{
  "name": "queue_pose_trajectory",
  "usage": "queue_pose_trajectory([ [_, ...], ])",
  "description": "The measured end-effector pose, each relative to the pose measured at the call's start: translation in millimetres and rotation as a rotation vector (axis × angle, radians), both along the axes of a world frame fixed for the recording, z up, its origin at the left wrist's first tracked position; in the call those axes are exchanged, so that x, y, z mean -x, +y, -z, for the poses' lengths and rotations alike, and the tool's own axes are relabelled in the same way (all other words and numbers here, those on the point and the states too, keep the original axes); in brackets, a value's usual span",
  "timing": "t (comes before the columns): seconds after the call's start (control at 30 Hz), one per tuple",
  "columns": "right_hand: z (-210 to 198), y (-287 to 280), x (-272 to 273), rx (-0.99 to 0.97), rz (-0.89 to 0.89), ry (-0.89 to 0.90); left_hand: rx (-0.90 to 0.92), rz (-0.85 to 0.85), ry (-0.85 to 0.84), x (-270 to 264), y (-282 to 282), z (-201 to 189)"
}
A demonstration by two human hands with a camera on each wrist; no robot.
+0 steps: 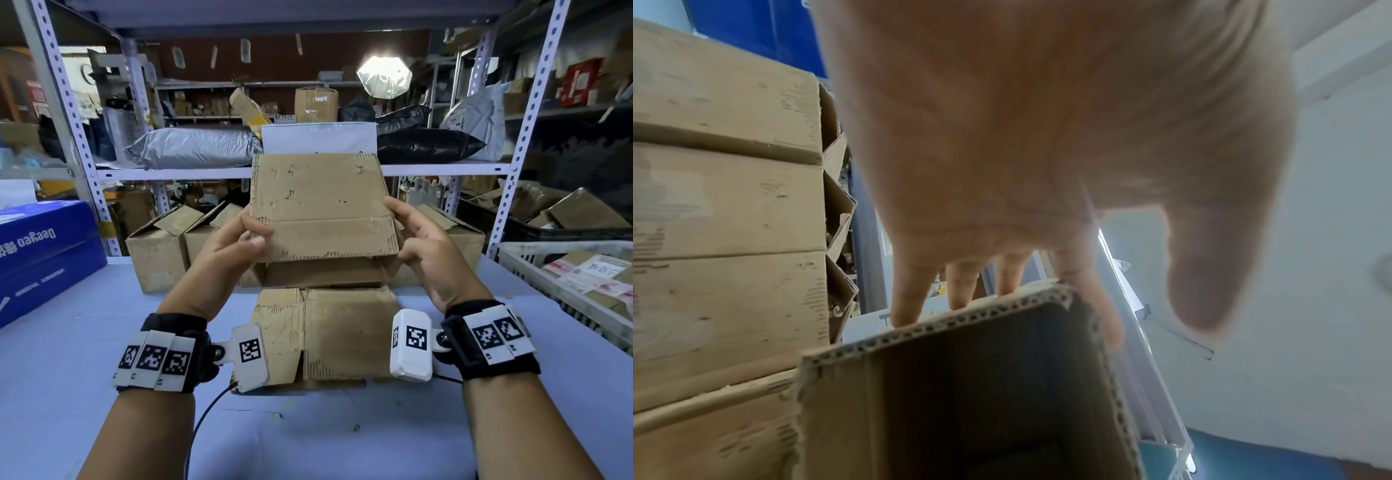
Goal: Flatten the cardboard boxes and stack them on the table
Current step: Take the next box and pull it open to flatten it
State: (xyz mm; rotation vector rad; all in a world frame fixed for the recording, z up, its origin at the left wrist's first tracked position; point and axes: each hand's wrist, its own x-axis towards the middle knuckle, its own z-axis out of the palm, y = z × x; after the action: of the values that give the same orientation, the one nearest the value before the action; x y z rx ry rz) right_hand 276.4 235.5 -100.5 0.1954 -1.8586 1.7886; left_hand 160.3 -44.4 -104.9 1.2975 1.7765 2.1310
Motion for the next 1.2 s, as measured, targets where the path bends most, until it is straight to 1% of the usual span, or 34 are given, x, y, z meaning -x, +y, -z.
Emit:
queue_pose_trajectory([
  [0.07,-1,-1,0,0.084,-0.044,0.012,-0.038,-0.061,0.021,0,1,-2],
  [0.13,-3,-3,1,0.109,-0.002,0.038,-0.104,-0.115,0.018,1,2,-3],
  [0.2,-4,-4,3,0.108,0.077,0.054,-0.187,-0.135,-0.049,0,4,-3],
  [0.27,-4,-5,5,0.101,0.107,0.037,-0.256,-0.193,-0.105,-2,6,-4],
  [0.3,-4,-6,5,0.084,0.107,0.020,-0.282,-0.222,-0.112,-2,7,-4],
  [0.4,-5,-13,2,0.046,0.080,0.002,-0.316,-0.321,-0.062,-2,9,-4],
  [0.43,-5,-16,2,0.077,0.076,0.011,-0.320,-0.329,-0.059,-2,10,-4],
  [0.5,-7,-20,0,0.176,0.076,0.053,-0.285,-0.395,-0.089,0,11,-4],
  [0.53,-8,-21,-1,0.223,0.078,0.080,-0.247,-0.422,-0.106,0,12,-5],
  [0.6,-10,-23,-3,0.285,0.053,0.102,-0.093,-0.453,-0.153,1,12,-5],
  [0.67,-12,-23,-5,0.315,0.053,0.095,0.068,-0.414,-0.238,3,11,-4],
  [0.73,-10,-18,-6,0.356,0.072,0.081,0.162,-0.254,-0.268,2,11,0],
  [0.77,-8,-14,-6,0.389,0.078,0.075,0.174,-0.182,-0.266,1,11,2],
  [0.8,-6,-11,-7,0.421,0.081,0.065,0.147,-0.148,-0.278,-2,12,2],
  [0.83,-5,-7,-7,0.443,0.086,0.046,0.085,-0.154,-0.308,-3,13,1],
  [0.9,-3,0,-6,0.448,0.108,-0.017,-0.061,-0.209,-0.355,-2,13,-2],
  [0.97,-2,4,-4,0.431,0.152,-0.081,-0.157,-0.235,-0.384,-3,12,-7],
  [1.03,-1,6,-1,0.422,0.204,-0.103,-0.183,-0.206,-0.390,-4,12,-8],
  [1.13,4,4,3,0.415,0.255,-0.115,-0.148,-0.126,-0.384,-10,15,-6],
  [1.2,7,2,5,0.362,0.267,-0.122,-0.149,-0.100,-0.369,-13,19,-5],
])
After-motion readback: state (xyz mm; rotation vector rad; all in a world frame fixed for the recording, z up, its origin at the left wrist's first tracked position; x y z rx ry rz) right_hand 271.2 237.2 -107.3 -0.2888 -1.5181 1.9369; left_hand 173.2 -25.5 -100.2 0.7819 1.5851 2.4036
